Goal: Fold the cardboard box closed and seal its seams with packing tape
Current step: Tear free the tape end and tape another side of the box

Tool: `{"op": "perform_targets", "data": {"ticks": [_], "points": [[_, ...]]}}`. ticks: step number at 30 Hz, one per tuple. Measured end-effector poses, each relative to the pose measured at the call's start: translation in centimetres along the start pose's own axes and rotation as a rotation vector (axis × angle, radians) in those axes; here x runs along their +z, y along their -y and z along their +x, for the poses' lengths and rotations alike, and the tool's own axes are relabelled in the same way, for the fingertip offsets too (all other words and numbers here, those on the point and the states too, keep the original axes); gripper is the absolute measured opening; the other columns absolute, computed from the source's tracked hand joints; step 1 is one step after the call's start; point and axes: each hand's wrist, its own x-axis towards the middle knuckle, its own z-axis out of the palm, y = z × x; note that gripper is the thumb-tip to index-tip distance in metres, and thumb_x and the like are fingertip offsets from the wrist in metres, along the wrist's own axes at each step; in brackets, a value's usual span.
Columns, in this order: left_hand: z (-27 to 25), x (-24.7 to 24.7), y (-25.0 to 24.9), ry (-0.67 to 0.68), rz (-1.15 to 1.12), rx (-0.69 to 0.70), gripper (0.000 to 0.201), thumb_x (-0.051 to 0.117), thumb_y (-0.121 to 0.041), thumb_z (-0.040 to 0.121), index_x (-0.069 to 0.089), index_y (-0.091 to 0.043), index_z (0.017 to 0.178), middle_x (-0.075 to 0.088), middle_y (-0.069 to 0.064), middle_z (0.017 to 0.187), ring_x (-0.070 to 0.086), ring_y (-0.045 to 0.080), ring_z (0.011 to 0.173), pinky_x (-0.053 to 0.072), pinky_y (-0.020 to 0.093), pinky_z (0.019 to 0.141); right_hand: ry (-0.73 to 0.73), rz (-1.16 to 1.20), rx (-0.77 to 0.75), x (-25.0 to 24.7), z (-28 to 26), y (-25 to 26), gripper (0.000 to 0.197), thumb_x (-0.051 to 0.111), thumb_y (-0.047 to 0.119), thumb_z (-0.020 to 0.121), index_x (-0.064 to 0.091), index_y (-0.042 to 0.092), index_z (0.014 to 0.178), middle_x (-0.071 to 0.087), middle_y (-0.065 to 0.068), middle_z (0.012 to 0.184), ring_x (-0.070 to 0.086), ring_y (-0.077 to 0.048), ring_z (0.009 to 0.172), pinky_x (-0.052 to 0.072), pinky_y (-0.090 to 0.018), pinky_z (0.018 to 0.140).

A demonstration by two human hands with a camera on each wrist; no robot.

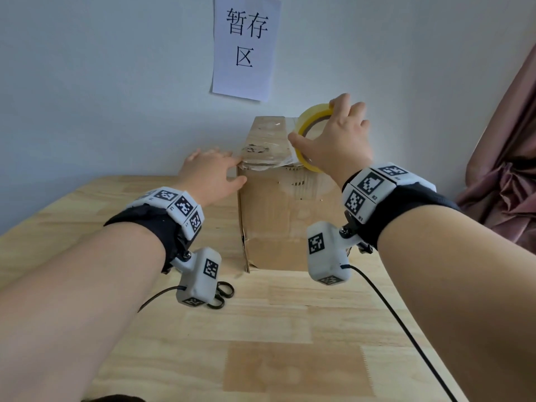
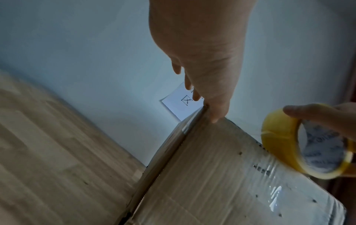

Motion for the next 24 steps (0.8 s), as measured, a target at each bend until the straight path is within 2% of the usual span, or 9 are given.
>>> {"op": "perform_targets", "data": {"ticks": [6, 11, 13, 14, 16, 18, 20, 24], "points": [[0.3, -0.5, -1.7, -0.009, 0.026, 0.094, 0.054, 0.043, -0.047, 0.094, 0.039, -0.023, 0.142, 0.035, -0.004, 0.151, 0.025, 0.021, 0.142, 0.011, 0.043, 0.117, 0.014, -0.064, -0.054, 0.2, 0.3, 0.7, 0.08, 0.069, 0.058, 0.068, 0.033, 0.015, 0.125, 0.038, -0.008, 0.121, 0.042, -0.029, 0.107, 0.036, -0.033, 0.076], [1.0, -0.3, -3.8, -0.009, -0.013, 0.119, 0.053, 0.043, -0.047, 0.093, 0.044, -0.021, 0.139, 0.041, -0.002, 0.148, 0.031, 0.02, 0.139, 0.014, 0.041, 0.116, -0.008, -0.015, 0.002, -0.2, 0.2, 0.0, 0.083, 0.064, 0.069, 0.069, 0.033, 0.016, 0.124, 0.04, -0.007, 0.121, 0.046, -0.029, 0.106, 0.038, -0.034, 0.073], [1.1, -0.2, -4.0, 0.011, -0.063, 0.106, 0.052, 0.044, -0.046, 0.093, 0.044, -0.022, 0.139, 0.044, 0.0, 0.146, 0.037, 0.023, 0.135, 0.022, 0.041, 0.114, -0.034, 0.023, 0.022, -0.3, 0.0, -0.5, 0.083, 0.063, 0.07, 0.068, 0.034, 0.016, 0.124, 0.04, -0.006, 0.12, 0.047, -0.029, 0.103, 0.038, -0.034, 0.073], [1.0, -0.3, -4.0, 0.029, -0.095, 0.09, 0.051, 0.045, -0.045, 0.094, 0.043, -0.022, 0.14, 0.046, 0.001, 0.144, 0.041, 0.024, 0.132, 0.03, 0.042, 0.111, -0.043, 0.037, 0.026, -0.3, -0.2, -0.7, 0.082, 0.063, 0.07, 0.069, 0.034, 0.017, 0.124, 0.04, -0.005, 0.12, 0.048, -0.029, 0.103, 0.039, -0.034, 0.073], [0.8, -0.6, -3.7, 0.065, -0.137, 0.076, 0.049, 0.045, -0.044, 0.095, 0.044, -0.022, 0.139, 0.054, 0.004, 0.136, 0.051, 0.027, 0.121, 0.045, 0.043, 0.097, -0.043, 0.051, 0.033, -0.3, -0.4, -0.7, 0.08, 0.064, 0.066, 0.069, 0.033, 0.018, 0.125, 0.039, -0.005, 0.12, 0.048, -0.031, 0.103, 0.041, -0.036, 0.073], [0.8, -0.9, -3.2, 0.089, -0.148, 0.08, 0.05, 0.046, -0.044, 0.095, 0.041, -0.024, 0.141, 0.058, 0.007, 0.128, 0.056, 0.028, 0.112, 0.048, 0.042, 0.09, -0.033, 0.072, 0.043, -0.3, -0.6, -0.5, 0.077, 0.065, 0.063, 0.07, 0.032, 0.021, 0.126, 0.038, -0.004, 0.12, 0.046, -0.03, 0.105, 0.041, -0.036, 0.072], [0.8, -1.0, -3.0, 0.117, -0.145, 0.089, 0.055, 0.047, -0.043, 0.094, 0.035, -0.024, 0.144, 0.055, 0.008, 0.133, 0.056, 0.028, 0.113, 0.048, 0.042, 0.09, -0.039, 0.112, 0.047, -0.5, -0.6, -0.3, 0.075, 0.066, 0.06, 0.069, 0.033, 0.023, 0.126, 0.038, -0.002, 0.12, 0.045, -0.028, 0.106, 0.041, -0.036, 0.074], [0.8, -0.9, -3.0, 0.159, -0.086, 0.098, 0.066, 0.047, -0.047, 0.094, 0.022, -0.023, 0.149, 0.025, -0.001, 0.156, 0.039, 0.024, 0.134, 0.042, 0.042, 0.101, -0.081, 0.163, -0.011, -1.0, -0.4, 0.5, 0.076, 0.07, 0.055, 0.067, 0.035, 0.024, 0.127, 0.038, -0.001, 0.125, 0.044, -0.026, 0.11, 0.041, -0.035, 0.077]]}}
